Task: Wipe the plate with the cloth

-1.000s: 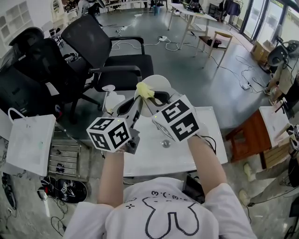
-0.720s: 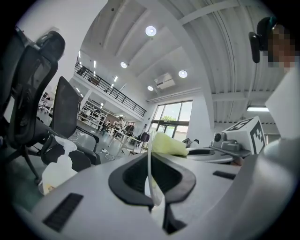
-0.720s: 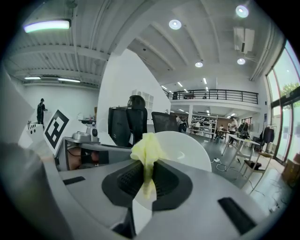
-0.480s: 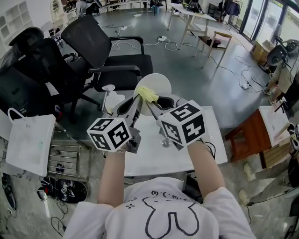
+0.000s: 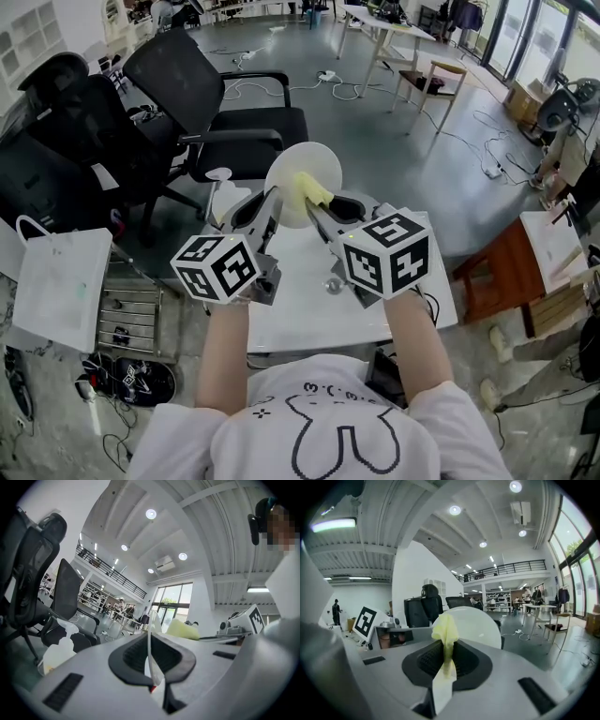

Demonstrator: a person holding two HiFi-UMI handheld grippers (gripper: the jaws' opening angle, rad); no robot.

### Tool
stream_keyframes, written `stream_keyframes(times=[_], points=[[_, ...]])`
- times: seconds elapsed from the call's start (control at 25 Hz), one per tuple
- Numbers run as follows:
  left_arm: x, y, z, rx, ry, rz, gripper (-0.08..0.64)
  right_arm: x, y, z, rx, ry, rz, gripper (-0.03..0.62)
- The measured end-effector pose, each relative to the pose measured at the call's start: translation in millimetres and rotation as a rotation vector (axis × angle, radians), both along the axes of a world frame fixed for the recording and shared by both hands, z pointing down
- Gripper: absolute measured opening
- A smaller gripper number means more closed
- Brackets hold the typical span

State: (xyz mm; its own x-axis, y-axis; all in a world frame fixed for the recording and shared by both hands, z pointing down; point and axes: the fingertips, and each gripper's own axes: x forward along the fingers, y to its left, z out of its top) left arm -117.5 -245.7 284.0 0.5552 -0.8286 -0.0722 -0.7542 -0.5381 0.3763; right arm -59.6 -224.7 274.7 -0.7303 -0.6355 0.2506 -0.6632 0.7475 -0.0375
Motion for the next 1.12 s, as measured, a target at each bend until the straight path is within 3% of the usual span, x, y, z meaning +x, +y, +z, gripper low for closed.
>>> stream_keyframes(times=[0.28, 0.56, 0.72, 0.88, 1.0, 1.12], points=[[2, 2, -4, 0.003, 0.006, -0.006, 0.018, -29, 14, 37, -0.157, -0.005, -0.075, 0.051], [-2, 1, 0, 0.007, -0.021, -0.016, 0.018, -37, 31, 64, -0.186, 0.12, -0.166, 0.051], [2, 1, 1, 0.025, -0.054, -0.009, 0.018, -26, 33, 68, -0.16, 0.182, -0.164, 0.051], [6, 2, -5, 0.064, -0.07, 0.011, 0.018, -3, 25, 48, -0.109, 0.157, -0.101, 0.051], [13, 4, -9, 0.115, -0.144, 0.05, 0.018, 20, 15, 22, -0.058, 0.104, -0.043, 0.051], [25, 6, -12, 0.167, -0.266, 0.121, 0.018, 46, 9, 0, -0.012, 0.067, 0.004, 0.051]])
